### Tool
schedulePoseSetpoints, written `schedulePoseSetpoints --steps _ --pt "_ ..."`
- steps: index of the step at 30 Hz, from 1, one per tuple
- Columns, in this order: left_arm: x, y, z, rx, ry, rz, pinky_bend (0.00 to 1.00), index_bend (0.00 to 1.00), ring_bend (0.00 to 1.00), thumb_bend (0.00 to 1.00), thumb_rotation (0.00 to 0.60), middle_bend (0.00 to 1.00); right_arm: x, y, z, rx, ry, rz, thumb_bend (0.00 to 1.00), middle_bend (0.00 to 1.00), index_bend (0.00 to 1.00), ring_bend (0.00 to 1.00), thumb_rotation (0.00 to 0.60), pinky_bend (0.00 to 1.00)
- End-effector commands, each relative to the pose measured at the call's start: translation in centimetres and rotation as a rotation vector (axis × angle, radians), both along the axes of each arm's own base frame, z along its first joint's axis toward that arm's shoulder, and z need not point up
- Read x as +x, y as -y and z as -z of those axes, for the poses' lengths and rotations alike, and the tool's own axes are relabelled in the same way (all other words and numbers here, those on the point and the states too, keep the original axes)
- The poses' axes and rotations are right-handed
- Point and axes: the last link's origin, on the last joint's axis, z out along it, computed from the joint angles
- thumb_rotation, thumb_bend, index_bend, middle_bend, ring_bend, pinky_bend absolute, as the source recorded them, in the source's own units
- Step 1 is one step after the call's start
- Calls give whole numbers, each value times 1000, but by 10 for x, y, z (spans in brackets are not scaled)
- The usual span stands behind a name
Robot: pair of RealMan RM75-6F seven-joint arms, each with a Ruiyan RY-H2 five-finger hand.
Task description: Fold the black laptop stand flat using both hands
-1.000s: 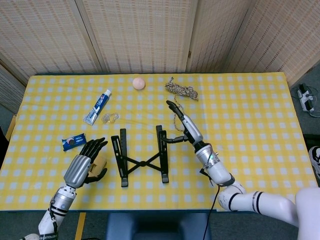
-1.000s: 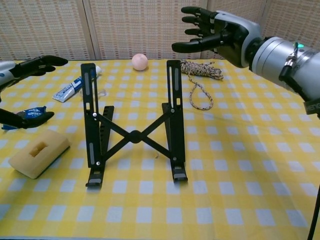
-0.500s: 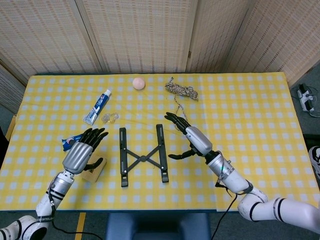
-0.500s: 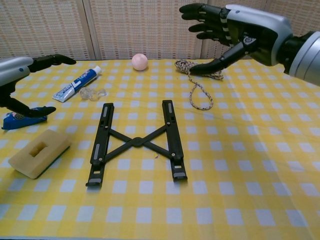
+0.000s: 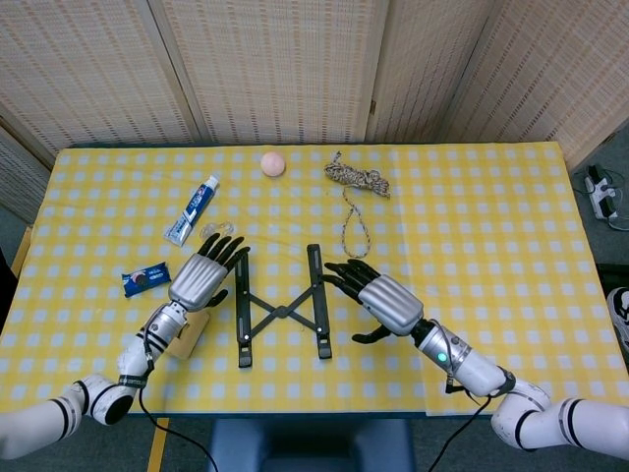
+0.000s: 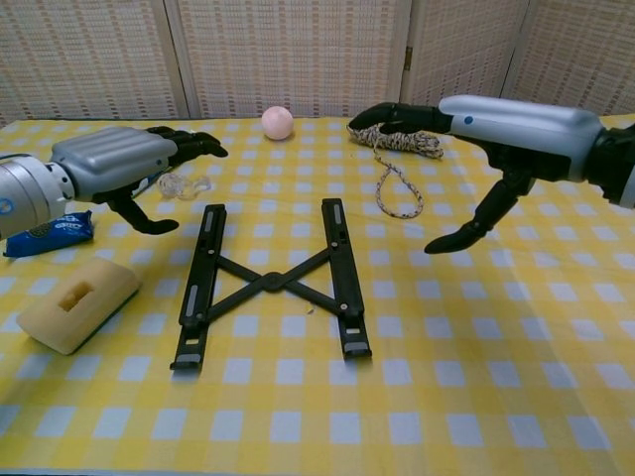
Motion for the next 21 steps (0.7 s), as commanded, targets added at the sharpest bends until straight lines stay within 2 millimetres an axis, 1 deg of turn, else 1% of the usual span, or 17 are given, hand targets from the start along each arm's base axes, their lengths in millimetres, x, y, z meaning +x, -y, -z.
schedulePoseSetpoints --steps 1,2,4,7,11,15,18,21 --pt "5 -11 11 -1 -30 -16 0 40 0 342 600 21 -4 1 4 -52 -56 -36 183 120 2 124 600 0" --pt "5 -13 13 -4 -35 -25 0 29 0 324 600 11 -5 2 5 -60 -66 -39 183 154 16 149 600 0" --pt "6 -17 17 3 -67 -26 0 9 0 286 600 2 -5 4 8 -84 -86 -53 183 233 92 211 600 31" --pt "4 -22 22 19 -116 -31 0 0 0 245 600 0 -6 7 13 -124 -117 -84 182 352 213 309 600 137" --pt "-3 -25 24 35 -147 -47 0 0 0 224 600 0 -6 9 20 -159 -145 -122 183 451 302 381 600 243" --pt "-7 -26 26 33 -143 -70 0 0 0 214 600 0 -8 11 27 -165 -159 -135 183 496 331 415 600 288" --pt "-6 -27 31 18 -118 -84 0 0 0 211 600 0 -9 12 32 -175 -169 -143 182 510 339 428 600 306" --pt "-5 -29 35 25 -131 -71 0 0 0 210 600 0 -9 13 35 -179 -171 -147 182 517 343 437 600 314"
